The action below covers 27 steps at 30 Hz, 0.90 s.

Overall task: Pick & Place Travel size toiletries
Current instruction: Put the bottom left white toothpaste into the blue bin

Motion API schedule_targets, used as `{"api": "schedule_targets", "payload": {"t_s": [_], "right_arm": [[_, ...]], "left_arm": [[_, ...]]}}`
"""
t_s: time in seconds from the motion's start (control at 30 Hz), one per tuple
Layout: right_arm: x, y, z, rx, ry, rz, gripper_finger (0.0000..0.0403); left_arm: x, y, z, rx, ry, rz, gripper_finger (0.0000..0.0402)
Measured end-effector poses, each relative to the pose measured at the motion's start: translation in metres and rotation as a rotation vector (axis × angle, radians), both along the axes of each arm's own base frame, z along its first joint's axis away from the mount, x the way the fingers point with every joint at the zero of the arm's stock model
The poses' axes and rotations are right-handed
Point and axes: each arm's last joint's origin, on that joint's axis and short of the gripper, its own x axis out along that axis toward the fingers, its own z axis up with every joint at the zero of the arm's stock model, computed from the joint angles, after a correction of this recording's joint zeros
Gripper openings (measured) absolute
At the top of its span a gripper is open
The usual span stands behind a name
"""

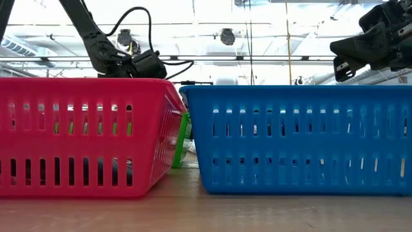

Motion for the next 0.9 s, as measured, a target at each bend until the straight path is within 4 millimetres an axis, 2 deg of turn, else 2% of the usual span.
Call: {"api": "schedule_targets", "payload": {"t_s": [0.13,0.4,0.7,0.9], "right_arm": [[0.0,0.0,0.0,0.0,0.0,0.0,0.0],[0.0,0.0,0.0,0.0,0.0,0.0,0.0],[0.0,0.0,0.0,0.0,0.0,0.0,0.0],[0.0,0.0,0.0,0.0,0.0,0.0,0.0]], "left_arm": [[0.001,-0.001,0.0,-0.007,-0.005,-0.036,0.0144],[0.001,-0.002,0.0,-0.037,-0.02,-0.056,0.0012],[0.0,-0.006,0.004,-0.084,-0.04,-0.065,0.0003],[-0.002,-0.018,0.033,-0.094,-0.128,-0.116,0.0002]]}}
